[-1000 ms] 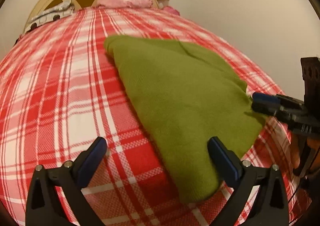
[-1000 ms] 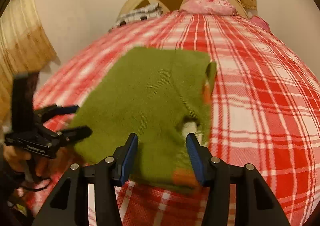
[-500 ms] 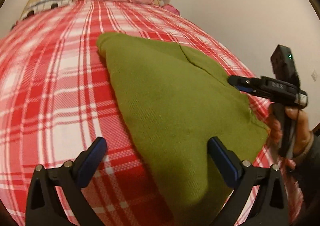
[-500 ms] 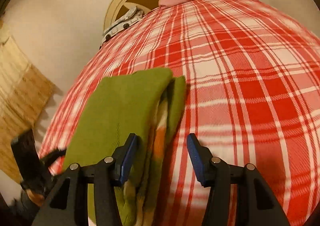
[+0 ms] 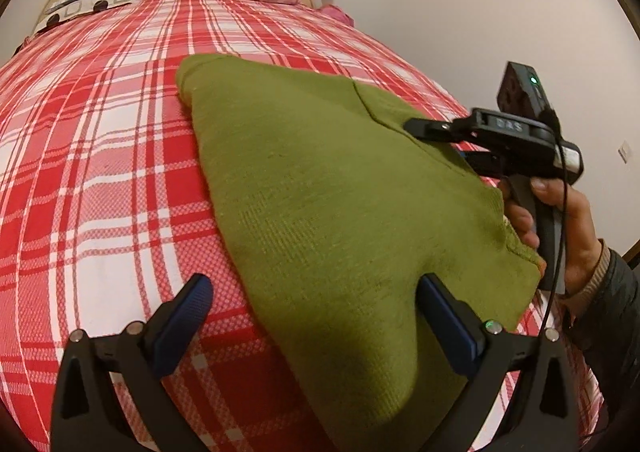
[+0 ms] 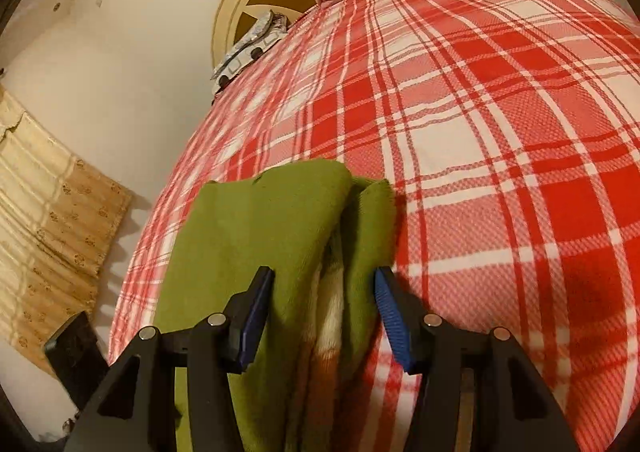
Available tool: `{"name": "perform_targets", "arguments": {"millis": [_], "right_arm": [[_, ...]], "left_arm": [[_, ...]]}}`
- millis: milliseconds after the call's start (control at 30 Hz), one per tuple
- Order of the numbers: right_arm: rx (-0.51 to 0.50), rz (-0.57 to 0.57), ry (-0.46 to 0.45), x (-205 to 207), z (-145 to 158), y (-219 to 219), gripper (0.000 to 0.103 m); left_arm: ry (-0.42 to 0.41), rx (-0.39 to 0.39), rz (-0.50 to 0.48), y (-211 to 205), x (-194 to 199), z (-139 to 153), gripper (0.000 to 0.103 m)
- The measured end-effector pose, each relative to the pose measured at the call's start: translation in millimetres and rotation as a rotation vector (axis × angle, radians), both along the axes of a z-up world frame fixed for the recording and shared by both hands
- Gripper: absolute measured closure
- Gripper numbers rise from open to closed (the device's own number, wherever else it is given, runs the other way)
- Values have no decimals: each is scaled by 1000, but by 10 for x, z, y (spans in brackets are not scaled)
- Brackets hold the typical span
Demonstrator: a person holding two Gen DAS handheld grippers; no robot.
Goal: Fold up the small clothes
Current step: 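Close the right tool on the folded sweater edge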
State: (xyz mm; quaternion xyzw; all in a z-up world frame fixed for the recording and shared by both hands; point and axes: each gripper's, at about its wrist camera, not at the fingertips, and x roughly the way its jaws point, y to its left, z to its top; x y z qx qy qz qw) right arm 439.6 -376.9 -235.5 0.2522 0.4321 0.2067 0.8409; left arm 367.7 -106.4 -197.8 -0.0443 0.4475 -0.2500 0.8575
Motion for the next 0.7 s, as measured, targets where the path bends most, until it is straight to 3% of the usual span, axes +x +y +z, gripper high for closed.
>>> {"name": "perform_targets", "arguments": {"millis": [267, 367, 400, 467, 533, 700], "right_arm": [[66, -13, -7, 119, -92, -89, 48], [43, -42, -16, 76, -43, -104, 47], [15, -75, -40, 22, 7, -130, 45], [18, -119, -73, -55, 47, -205, 23], [82, -104, -26, 2, -44, -265, 21], [57, 40, -38, 102, -16, 17, 21]], "left_arm": [[0, -8, -13, -13, 31, -24, 0], [-1, -15, -14, 0, 22, -23, 0], [-1, -18, -15, 4, 16, -21, 0], [0, -19, -15, 1, 30, -25, 0], [-2, -15, -16, -9, 31, -28, 0], [-2, -14, -16, -22, 33, -26, 0]]}}
